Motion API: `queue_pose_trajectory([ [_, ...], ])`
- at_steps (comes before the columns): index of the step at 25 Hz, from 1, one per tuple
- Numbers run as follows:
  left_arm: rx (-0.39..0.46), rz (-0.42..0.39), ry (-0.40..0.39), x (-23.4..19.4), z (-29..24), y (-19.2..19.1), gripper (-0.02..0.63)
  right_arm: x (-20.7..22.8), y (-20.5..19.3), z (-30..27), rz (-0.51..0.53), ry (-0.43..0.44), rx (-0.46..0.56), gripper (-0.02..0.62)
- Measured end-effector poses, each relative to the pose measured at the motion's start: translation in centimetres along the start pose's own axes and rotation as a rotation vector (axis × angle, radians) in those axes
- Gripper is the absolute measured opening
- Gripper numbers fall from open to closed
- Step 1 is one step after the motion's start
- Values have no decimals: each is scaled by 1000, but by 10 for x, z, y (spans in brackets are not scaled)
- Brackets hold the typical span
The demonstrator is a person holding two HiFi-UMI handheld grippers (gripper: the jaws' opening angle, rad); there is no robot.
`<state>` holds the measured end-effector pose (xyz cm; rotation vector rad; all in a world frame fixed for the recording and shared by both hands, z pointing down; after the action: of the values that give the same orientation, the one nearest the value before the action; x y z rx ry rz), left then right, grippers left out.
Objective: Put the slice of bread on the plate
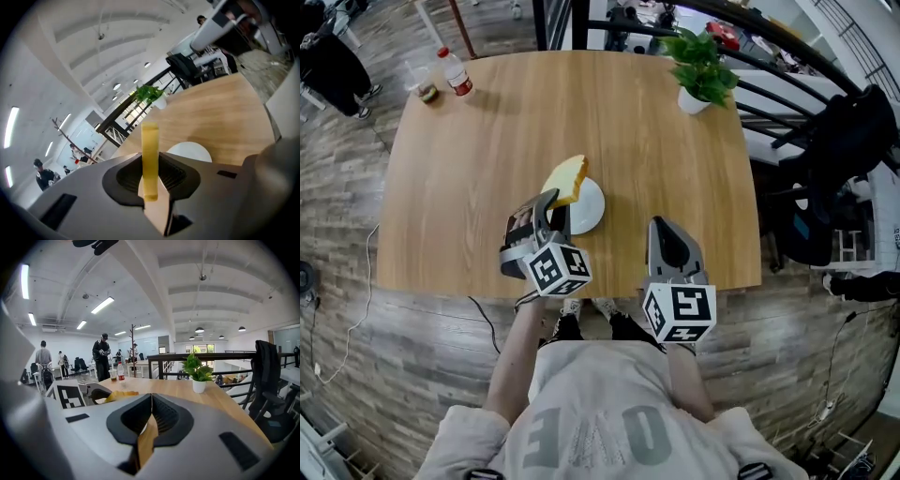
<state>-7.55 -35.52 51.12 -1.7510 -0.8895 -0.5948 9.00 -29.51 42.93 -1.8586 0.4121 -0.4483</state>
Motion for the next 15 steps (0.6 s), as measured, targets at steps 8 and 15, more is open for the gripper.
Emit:
queue_pose_trajectory([
  [8,-59,-236,-75,41,-26,-28,91,11,-28,2,-51,-44,-72,17],
  [15,-82,-254,-182,66,-26,-31,97,10,-43,3,-117,-44,-92,17],
])
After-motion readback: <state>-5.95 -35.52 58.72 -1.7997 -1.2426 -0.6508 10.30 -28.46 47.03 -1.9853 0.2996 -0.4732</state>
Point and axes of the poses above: the fingertips, and each gripper's own axes: z backward along the fingers, x to its right, y out of its top, the point moved 1 cm from there along z, backward along the fingers, and after that the axes turned 11 degrees about y, right-handed, at the moved point
